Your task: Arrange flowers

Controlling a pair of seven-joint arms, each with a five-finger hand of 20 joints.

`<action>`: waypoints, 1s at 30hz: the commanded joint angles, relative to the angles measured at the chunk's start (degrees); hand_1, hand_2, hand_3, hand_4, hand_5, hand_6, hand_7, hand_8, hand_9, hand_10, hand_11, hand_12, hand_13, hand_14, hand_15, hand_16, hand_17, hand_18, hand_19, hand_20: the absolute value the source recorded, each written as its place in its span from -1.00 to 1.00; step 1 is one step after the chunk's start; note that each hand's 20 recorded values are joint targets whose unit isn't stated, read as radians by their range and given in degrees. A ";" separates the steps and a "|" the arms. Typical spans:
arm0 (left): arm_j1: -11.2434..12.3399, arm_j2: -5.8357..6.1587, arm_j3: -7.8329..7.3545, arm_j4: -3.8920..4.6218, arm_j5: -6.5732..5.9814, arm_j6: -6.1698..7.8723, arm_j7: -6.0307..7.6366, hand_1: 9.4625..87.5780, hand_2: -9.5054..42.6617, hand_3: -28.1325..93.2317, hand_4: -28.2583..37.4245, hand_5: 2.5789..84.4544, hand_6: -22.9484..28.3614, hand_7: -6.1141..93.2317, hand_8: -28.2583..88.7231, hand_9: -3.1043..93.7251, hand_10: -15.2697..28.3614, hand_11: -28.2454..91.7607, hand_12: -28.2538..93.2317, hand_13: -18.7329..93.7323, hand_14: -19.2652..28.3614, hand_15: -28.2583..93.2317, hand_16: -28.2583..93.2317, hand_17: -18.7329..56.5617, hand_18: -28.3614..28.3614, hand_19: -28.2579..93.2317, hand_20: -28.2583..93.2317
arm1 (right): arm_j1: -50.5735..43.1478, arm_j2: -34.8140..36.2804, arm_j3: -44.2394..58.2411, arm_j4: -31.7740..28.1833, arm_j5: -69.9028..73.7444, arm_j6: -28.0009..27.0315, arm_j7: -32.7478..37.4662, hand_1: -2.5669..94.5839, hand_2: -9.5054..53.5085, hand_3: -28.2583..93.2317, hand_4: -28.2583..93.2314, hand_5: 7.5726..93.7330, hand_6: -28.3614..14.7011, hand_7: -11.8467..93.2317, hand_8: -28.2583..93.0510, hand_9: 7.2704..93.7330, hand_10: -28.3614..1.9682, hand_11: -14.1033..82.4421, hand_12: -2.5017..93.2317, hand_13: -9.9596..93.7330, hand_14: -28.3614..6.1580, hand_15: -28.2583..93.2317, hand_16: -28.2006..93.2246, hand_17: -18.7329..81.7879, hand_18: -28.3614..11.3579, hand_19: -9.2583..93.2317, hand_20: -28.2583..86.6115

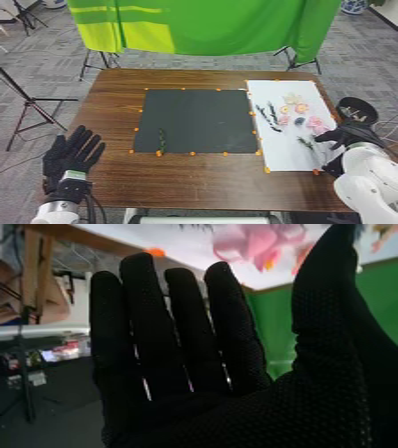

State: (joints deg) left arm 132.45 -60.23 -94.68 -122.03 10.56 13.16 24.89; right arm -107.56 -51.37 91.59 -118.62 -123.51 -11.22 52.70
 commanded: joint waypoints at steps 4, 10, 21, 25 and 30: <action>0.69 -0.85 -0.05 -0.30 -0.33 0.27 -0.69 -0.47 -0.06 0.62 -0.98 0.09 0.30 -0.61 -0.64 -0.16 0.43 -0.06 -0.32 -0.18 0.56 0.26 -0.65 -0.66 0.60 0.19 -0.26 | -1.66 -1.61 -1.57 0.85 0.78 -0.64 -0.27 -0.17 -1.00 0.70 -1.00 0.35 0.17 -0.45 -0.72 0.39 -0.13 -0.43 -0.63 0.30 -0.20 0.05 -0.24 -0.19 -0.62 0.39 -0.17; 0.53 -1.03 0.01 -0.21 -0.36 0.24 -0.91 -0.48 -0.05 0.62 -1.00 0.09 0.30 -0.61 -0.64 -0.16 0.43 -0.06 -0.32 -0.18 0.55 0.25 -0.65 -0.66 0.60 0.19 -0.26 | -0.99 -2.36 -3.04 1.86 2.82 0.38 1.14 0.14 -1.00 0.61 -1.00 0.54 0.27 -0.33 -0.51 0.62 0.03 -0.40 -0.54 0.42 -0.06 0.06 -0.20 -0.14 -0.54 0.37 -0.17; 0.49 -0.87 0.34 -0.12 -0.42 0.12 -1.15 -0.49 -0.04 0.62 -1.00 0.09 0.30 -0.61 -0.64 -0.17 0.43 -0.06 -0.32 -0.18 0.56 0.26 -0.65 -0.66 0.60 0.19 -0.26 | -1.39 -0.33 -4.53 -0.46 0.68 8.66 1.14 0.21 -1.00 0.64 -1.00 0.57 0.29 -0.09 -0.43 0.82 0.08 -0.51 -0.24 0.53 0.05 -0.02 0.00 -0.11 -0.51 0.35 -0.19; 0.51 -0.66 0.11 -0.01 -0.34 0.10 -1.61 -0.49 -0.04 0.62 -1.00 0.09 0.30 -0.61 -0.64 -0.16 0.43 -0.06 -0.32 -0.17 0.56 0.26 -0.65 -0.66 0.60 0.19 -0.26 | -1.01 -0.23 -4.90 -2.73 0.87 10.43 1.21 0.20 -1.00 0.66 -1.00 0.57 0.28 -0.08 -0.41 0.83 0.09 -0.49 -0.24 0.54 0.06 -0.02 0.00 -0.10 -0.51 0.35 -0.19; 0.63 -0.48 -0.23 0.05 -0.02 0.21 -2.14 -0.49 -0.04 0.62 -1.00 0.09 0.31 -0.61 -0.64 -0.16 0.43 -0.06 -0.32 -0.17 0.56 0.26 -0.65 -0.66 0.60 0.19 -0.26 | 0.49 0.90 -7.76 -3.89 -0.98 15.70 0.33 0.19 -1.00 0.67 -1.00 0.57 0.27 -0.07 -0.40 0.84 0.11 -0.49 -0.23 0.56 0.05 -0.01 0.00 -0.09 -0.51 0.35 -0.19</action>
State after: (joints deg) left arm 132.52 -60.67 -94.52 -122.04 10.40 13.16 23.93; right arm -108.36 -51.88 86.50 -120.17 -121.75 -1.30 53.84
